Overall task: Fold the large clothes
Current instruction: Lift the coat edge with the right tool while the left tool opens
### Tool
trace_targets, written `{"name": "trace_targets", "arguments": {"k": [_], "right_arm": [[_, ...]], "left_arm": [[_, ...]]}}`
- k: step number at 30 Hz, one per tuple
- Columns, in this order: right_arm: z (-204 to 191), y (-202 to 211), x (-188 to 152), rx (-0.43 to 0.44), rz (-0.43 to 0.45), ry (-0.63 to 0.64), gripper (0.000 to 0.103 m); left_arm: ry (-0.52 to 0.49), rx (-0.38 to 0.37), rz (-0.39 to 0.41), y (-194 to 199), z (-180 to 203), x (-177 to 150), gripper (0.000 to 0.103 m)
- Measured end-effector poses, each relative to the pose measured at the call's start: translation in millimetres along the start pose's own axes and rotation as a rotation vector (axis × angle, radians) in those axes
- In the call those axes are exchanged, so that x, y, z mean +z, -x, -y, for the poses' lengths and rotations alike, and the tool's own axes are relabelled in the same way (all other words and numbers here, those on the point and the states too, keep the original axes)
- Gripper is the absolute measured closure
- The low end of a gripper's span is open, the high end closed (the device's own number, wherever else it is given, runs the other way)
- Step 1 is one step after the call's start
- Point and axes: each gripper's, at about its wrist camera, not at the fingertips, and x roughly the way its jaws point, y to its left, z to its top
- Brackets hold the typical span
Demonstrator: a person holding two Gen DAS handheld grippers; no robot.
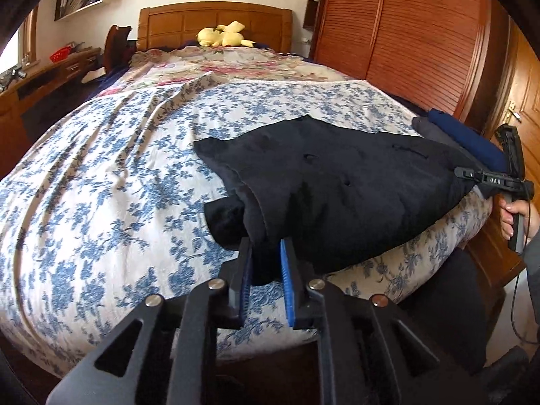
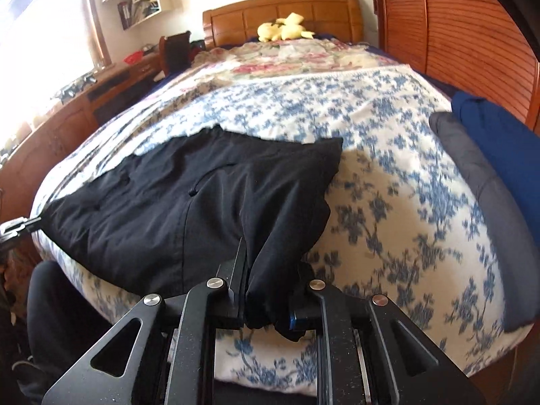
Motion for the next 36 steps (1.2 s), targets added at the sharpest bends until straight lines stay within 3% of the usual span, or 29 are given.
{"name": "trace_targets", "arguments": {"k": [4, 9, 22, 29, 36], "right_arm": [[-2.0, -10.2, -8.1, -0.042, -0.016, 0.024, 0.086], [2.5, -15.9, -15.1, -0.05, -0.012, 0.013, 0.084], [9.3, -22.0, -26.9, -0.019, -0.013, -0.043, 0.079], [12.9, -23.0, -31.9, 0.002, -0.006, -0.064, 0.078], [17.0, -19.5, -31.0, 0.038, -0.003, -0.077, 0.08]], "left_arm": [[-0.001, 0.031, 0.026, 12.9, -0.8, 4.4, 0.081], [-0.036, -0.005, 0.043, 16.2, 16.2, 16.0, 0.073], [-0.21, -0.16, -0.037, -56.1, 120.5, 50.4, 0.071], [-0.261, -0.179, -0.097, -87.4, 156.4, 46.3, 0.071], [-0.239, -0.155, -0.142, -109.6, 160.6, 36.2, 0.069]]}}
